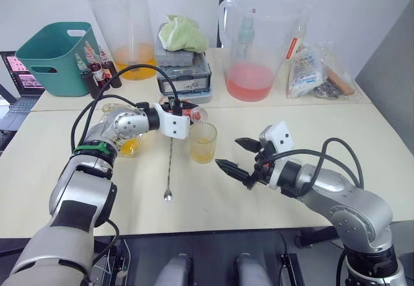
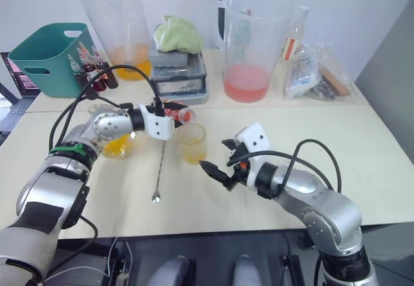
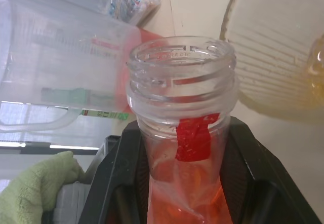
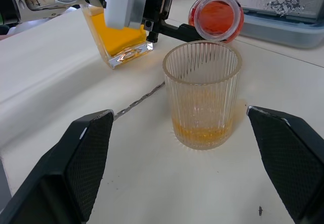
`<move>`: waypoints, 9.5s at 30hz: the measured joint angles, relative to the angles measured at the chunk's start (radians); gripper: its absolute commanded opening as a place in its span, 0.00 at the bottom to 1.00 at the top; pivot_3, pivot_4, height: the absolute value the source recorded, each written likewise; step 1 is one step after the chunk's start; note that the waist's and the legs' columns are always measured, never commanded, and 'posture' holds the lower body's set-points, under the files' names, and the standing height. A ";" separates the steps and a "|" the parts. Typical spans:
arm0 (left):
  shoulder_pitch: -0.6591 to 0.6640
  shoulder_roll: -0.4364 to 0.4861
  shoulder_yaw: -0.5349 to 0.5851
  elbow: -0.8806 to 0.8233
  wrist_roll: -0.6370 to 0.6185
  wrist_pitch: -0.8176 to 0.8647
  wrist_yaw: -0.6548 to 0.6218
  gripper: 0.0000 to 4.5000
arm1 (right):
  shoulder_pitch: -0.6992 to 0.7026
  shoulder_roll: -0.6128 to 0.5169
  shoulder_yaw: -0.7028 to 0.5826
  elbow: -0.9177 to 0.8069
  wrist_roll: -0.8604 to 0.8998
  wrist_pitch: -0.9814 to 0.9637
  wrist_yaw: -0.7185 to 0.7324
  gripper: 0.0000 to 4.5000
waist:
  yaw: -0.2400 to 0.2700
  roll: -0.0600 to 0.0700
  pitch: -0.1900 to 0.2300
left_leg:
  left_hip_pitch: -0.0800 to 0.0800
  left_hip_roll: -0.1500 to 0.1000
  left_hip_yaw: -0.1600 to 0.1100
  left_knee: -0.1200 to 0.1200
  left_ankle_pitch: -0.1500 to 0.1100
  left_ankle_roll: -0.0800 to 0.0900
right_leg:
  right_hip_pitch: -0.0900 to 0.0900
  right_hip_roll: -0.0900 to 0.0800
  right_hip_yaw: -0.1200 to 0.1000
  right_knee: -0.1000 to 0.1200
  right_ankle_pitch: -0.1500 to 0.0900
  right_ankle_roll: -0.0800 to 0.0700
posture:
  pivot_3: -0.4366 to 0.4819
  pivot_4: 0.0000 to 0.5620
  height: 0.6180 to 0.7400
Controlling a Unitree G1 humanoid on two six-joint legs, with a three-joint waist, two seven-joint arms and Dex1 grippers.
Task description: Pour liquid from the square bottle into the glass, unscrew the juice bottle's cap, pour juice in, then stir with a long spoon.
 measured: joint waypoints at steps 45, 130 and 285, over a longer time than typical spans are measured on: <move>-0.096 0.023 -0.207 0.043 0.253 -0.009 0.393 0.32 | -0.003 0.010 -0.001 -0.014 0.032 0.027 -0.024 1.00 | -0.001 0.000 0.000 | 0.000 0.000 0.000 0.002 0.000 0.000 | 0.000 0.000 0.000 0.007 0.000 0.000 | 0.48 0.27 1.00; 0.851 0.531 0.922 -1.156 -1.255 1.747 -0.632 0.32 | -0.217 -0.052 0.063 0.226 -0.007 -0.019 0.327 1.00 | -0.003 0.000 0.000 | 0.000 0.004 -0.001 0.005 -0.002 0.003 | -0.001 0.000 0.001 0.004 0.001 -0.001 | 0.48 0.27 1.00; 1.291 0.301 0.677 -1.331 -0.905 1.270 -0.522 0.01 | 0.075 -0.313 -0.165 0.251 0.015 -0.208 0.579 1.00 | 0.029 0.010 -0.006 | 0.015 0.021 0.010 -0.004 -0.010 0.000 | 0.017 0.010 0.003 -0.025 0.004 -0.004 | 0.48 0.27 1.00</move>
